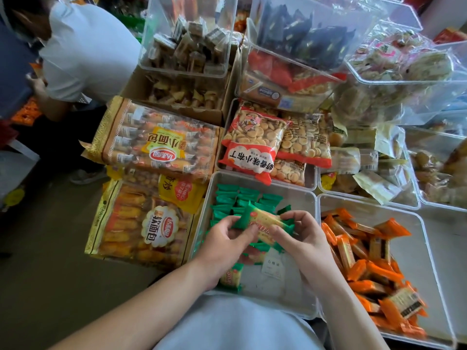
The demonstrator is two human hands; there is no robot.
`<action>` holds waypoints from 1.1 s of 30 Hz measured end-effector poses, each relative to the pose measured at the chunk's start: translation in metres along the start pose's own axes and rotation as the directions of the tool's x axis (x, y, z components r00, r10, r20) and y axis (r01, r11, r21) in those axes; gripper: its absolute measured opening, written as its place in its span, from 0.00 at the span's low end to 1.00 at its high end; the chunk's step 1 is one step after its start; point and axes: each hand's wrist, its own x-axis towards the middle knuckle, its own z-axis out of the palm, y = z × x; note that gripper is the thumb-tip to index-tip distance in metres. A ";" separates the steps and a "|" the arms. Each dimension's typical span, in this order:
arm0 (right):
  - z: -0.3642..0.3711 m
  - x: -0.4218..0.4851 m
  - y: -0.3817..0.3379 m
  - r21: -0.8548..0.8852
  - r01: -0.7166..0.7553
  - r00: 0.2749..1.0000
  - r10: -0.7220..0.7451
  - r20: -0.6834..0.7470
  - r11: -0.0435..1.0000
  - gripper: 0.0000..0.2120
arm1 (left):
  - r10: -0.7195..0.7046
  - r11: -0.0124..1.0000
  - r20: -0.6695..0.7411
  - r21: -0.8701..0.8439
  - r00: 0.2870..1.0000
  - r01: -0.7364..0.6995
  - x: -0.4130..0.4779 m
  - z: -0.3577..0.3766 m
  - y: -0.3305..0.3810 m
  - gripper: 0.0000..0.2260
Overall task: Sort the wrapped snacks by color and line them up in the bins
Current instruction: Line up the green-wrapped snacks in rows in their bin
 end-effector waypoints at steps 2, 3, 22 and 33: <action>0.004 -0.001 0.000 -0.045 0.012 1.000 -0.013 -0.023 0.999 0.16 | 0.035 0.993 -0.048 0.116 0.998 -0.029 0.000 0.001 -0.003 0.12; 0.006 0.000 0.000 -0.030 0.008 0.999 -0.009 -0.040 1.000 0.17 | 0.052 0.989 -0.075 0.143 0.996 -0.041 0.002 0.000 -0.005 0.14; -0.016 -0.002 0.009 -0.511 0.154 0.960 -0.005 0.281 0.845 0.36 | 0.246 0.771 0.181 0.559 0.952 -0.305 0.007 -0.006 -0.003 0.21; -0.038 0.006 0.092 -0.724 -0.008 0.984 0.133 0.116 0.689 0.25 | 0.157 0.870 -0.027 0.476 0.987 -0.126 0.015 -0.018 -0.036 0.25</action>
